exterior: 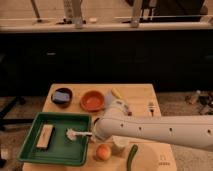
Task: Wipe tray with brush
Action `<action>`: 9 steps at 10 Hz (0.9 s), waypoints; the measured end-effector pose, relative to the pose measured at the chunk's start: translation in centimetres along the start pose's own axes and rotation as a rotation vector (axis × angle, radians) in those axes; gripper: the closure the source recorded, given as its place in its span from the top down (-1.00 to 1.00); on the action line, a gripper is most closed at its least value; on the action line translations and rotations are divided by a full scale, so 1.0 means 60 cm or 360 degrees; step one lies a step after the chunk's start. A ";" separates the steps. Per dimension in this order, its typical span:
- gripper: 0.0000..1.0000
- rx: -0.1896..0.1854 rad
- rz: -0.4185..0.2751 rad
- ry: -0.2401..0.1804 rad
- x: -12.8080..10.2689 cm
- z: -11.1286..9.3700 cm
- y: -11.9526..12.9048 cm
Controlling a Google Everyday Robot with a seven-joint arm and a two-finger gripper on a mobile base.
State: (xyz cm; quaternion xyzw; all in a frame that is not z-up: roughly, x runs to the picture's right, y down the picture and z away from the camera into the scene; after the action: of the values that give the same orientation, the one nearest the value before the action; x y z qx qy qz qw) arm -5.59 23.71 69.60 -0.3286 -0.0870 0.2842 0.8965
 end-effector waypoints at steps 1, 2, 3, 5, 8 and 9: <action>-1.00 -0.0008 -0.0006 0.0021 -0.002 0.008 0.001; -1.00 -0.0013 -0.0015 0.0038 -0.011 0.015 -0.001; -1.00 -0.0015 -0.0026 0.0045 -0.020 0.019 -0.003; -1.00 -0.0033 -0.0072 0.0055 -0.044 0.026 0.005; -1.00 -0.0096 -0.0166 0.0059 -0.059 0.022 0.055; -1.00 -0.0113 -0.0175 0.0063 -0.044 0.012 0.073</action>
State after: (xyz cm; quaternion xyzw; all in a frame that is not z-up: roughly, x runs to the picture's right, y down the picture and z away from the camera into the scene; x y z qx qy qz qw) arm -10.00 25.36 67.43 -0.3604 -0.0973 0.2247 0.9001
